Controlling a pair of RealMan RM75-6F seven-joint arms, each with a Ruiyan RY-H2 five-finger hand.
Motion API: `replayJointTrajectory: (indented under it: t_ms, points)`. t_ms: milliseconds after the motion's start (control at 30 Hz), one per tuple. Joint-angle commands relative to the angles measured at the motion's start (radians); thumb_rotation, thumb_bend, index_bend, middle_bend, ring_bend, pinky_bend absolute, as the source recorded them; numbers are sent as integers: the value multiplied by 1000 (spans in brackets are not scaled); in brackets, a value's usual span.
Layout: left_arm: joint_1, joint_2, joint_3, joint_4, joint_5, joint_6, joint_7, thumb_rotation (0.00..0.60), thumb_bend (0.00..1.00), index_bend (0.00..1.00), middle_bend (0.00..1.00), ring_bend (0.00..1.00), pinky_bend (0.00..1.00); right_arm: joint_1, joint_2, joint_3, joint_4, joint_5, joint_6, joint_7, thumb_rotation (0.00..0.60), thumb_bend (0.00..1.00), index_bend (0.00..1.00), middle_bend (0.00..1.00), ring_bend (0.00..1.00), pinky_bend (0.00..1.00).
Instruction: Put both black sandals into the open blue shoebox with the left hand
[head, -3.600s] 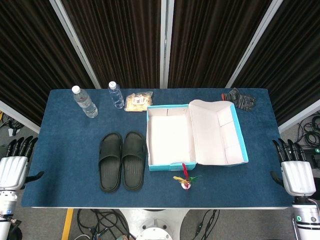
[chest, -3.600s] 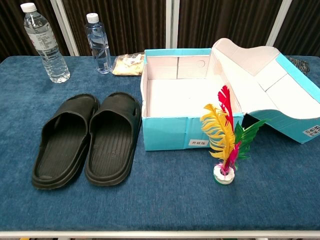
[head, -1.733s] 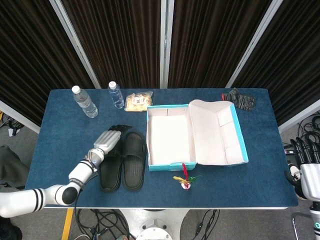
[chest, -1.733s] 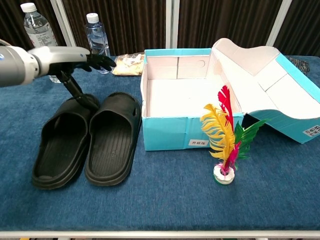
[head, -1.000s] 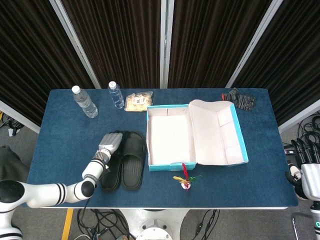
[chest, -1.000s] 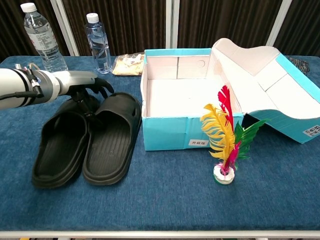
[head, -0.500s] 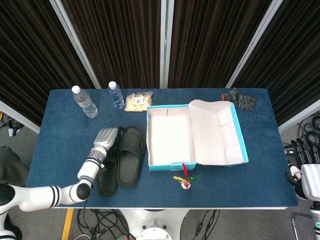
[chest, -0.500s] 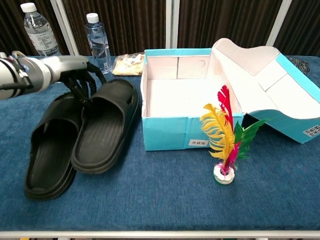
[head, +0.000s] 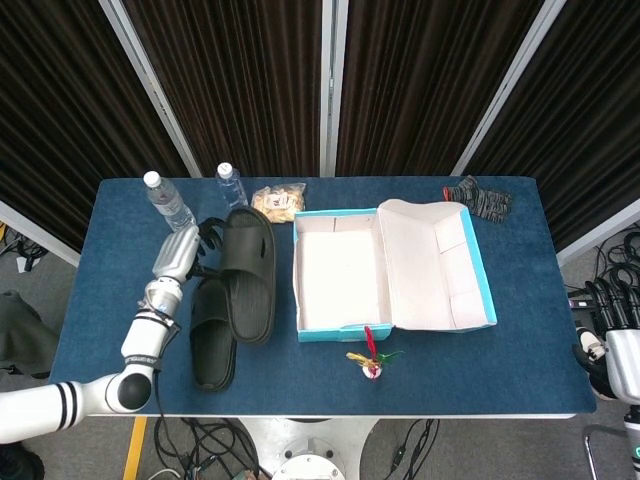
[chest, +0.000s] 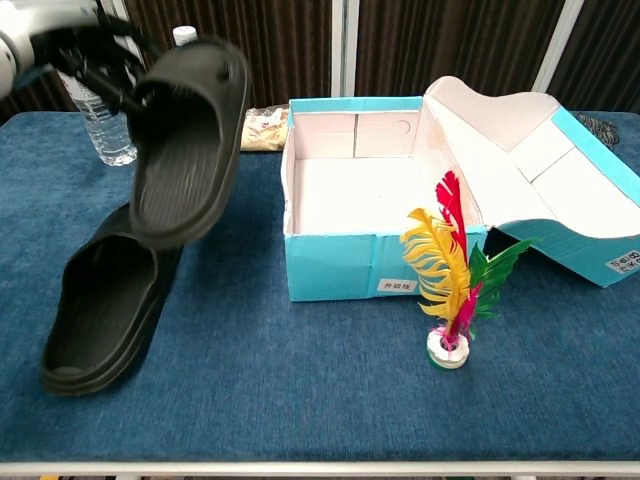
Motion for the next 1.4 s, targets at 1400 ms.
replayJointTrajectory:
  t_ms: [1400]
  points:
    - [-403,-671,-231,913,115,-328,-375,600,0,413,488,275,298,9,82,12,-148,5,-11,-135,600,99,4,64,0,108]
